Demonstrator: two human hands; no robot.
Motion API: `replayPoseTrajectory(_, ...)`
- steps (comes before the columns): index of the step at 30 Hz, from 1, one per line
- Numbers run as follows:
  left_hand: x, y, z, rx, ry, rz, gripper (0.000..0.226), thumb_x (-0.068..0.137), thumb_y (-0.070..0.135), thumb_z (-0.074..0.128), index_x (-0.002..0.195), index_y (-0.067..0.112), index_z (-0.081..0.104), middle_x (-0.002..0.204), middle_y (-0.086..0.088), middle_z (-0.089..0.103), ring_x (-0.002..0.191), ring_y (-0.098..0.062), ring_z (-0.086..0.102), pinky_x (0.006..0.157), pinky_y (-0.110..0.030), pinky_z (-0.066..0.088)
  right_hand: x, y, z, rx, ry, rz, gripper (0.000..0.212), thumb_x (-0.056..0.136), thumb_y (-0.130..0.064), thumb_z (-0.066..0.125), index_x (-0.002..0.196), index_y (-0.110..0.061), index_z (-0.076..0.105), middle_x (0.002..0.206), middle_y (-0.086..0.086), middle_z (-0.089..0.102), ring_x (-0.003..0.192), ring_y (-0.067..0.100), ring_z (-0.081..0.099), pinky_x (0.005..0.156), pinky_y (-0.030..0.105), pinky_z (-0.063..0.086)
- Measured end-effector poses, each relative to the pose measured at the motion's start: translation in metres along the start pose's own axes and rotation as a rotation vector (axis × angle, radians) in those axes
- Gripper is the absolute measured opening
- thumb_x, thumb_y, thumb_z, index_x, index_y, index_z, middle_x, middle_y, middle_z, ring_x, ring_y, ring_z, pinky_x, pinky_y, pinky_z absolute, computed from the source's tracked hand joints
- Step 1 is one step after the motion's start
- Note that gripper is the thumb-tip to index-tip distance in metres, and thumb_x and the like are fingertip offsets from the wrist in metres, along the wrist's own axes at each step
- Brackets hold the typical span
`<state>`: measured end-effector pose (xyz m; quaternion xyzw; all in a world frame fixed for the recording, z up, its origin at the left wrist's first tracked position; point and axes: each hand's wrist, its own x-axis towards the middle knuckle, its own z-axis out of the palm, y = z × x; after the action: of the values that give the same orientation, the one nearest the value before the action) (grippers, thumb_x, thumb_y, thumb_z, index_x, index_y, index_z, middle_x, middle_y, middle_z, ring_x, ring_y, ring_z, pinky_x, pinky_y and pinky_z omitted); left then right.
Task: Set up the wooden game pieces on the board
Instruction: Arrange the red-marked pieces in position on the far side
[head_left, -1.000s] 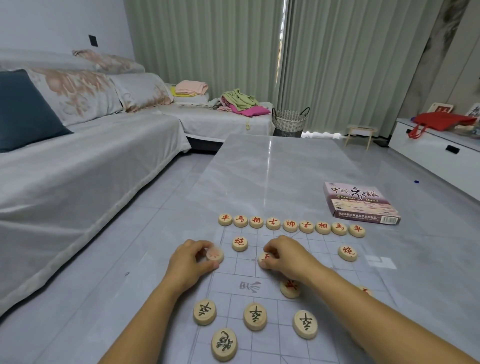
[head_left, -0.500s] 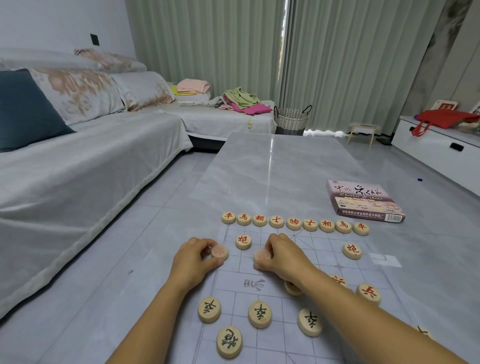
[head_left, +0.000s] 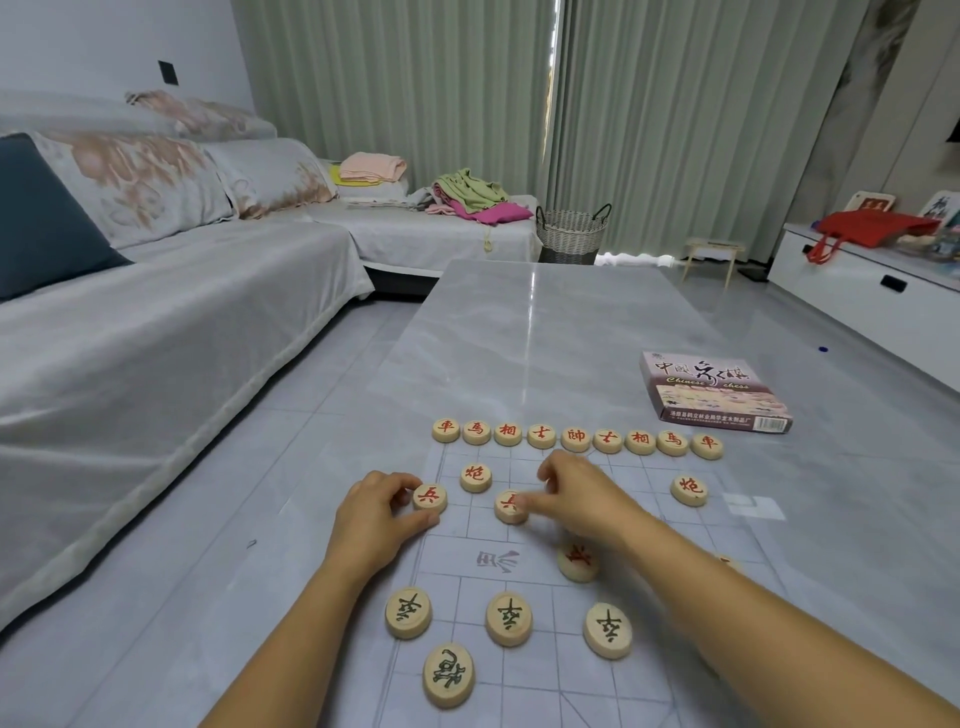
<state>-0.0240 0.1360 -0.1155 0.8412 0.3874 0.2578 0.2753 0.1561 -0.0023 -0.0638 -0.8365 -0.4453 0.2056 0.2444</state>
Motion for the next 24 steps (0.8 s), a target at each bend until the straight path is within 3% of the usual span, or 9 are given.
replayPoseTrajectory(5, 0.0, 0.001, 0.0, -0.009, 0.002, -0.023, 0.046, 0.072, 0.032, 0.075, 0.113, 0.019, 0.058, 0.095, 0.002, 0.054, 0.095, -0.017, 0.052, 0.079, -0.028, 0.044, -0.019, 0.034, -0.05, -0.063, -0.038, -0.018, 0.025, 0.082, -0.031, 0.066, 0.102, -0.021, 0.055, 0.089, -0.006, 0.057, 0.089, 0.015, 0.057, 0.075, 0.025, 0.044)
replayPoseTrajectory(9, 0.0, 0.001, 0.0, -0.015, -0.005, -0.033, 0.045, 0.072, 0.033, 0.075, 0.112, 0.02, 0.059, 0.093, 0.002, 0.054, 0.094, -0.017, 0.052, 0.08, -0.03, 0.044, -0.041, 0.032, -0.043, -0.252, -0.244, -0.141, 0.043, 0.081, -0.03, 0.066, 0.121, -0.027, 0.052, 0.098, -0.011, 0.049, 0.094, 0.009, 0.053, 0.08, 0.019, 0.044)
replayPoseTrajectory(12, -0.002, 0.0, 0.0, -0.025, -0.006, -0.038, 0.043, 0.072, 0.032, 0.076, 0.11, 0.02, 0.059, 0.091, 0.003, 0.053, 0.093, -0.017, 0.052, 0.08, -0.03, 0.045, -0.044, 0.027, -0.027, -0.39, -0.309, -0.229, 0.046, 0.083, -0.027, 0.063, 0.126, -0.033, 0.048, 0.108, -0.005, 0.043, 0.102, 0.015, 0.05, 0.089, 0.027, 0.043)
replayPoseTrajectory(16, -0.001, -0.001, 0.0, -0.032, -0.002, -0.028, 0.042, 0.072, 0.032, 0.076, 0.109, 0.019, 0.06, 0.091, 0.003, 0.053, 0.091, -0.016, 0.052, 0.078, -0.03, 0.045, -0.035, 0.029, -0.026, -0.407, -0.181, -0.108, 0.041, 0.08, -0.04, 0.063, 0.116, -0.023, 0.052, 0.112, -0.001, 0.05, 0.099, 0.02, 0.051, 0.082, 0.029, 0.042)
replayPoseTrajectory(20, 0.0, -0.003, 0.0, -0.039, 0.005, -0.02, 0.041, 0.072, 0.031, 0.076, 0.107, 0.019, 0.061, 0.089, 0.004, 0.053, 0.089, -0.016, 0.053, 0.075, -0.027, 0.043, -0.028, 0.031, -0.028, -0.51, 0.022, 0.011, 0.044, 0.077, -0.057, 0.059, 0.097, -0.019, 0.048, 0.099, 0.001, 0.051, 0.085, 0.02, 0.045, 0.075, 0.032, 0.033)
replayPoseTrajectory(24, 0.0, -0.004, 0.001, -0.043, -0.002, -0.014, 0.043, 0.072, 0.03, 0.076, 0.11, 0.019, 0.061, 0.091, 0.002, 0.054, 0.091, -0.017, 0.052, 0.079, -0.03, 0.045, -0.025, 0.04, -0.03, -0.434, -0.093, 0.016, 0.064, 0.077, -0.054, 0.06, 0.13, -0.026, 0.039, 0.124, 0.003, 0.048, 0.113, 0.024, 0.048, 0.094, 0.038, 0.036)
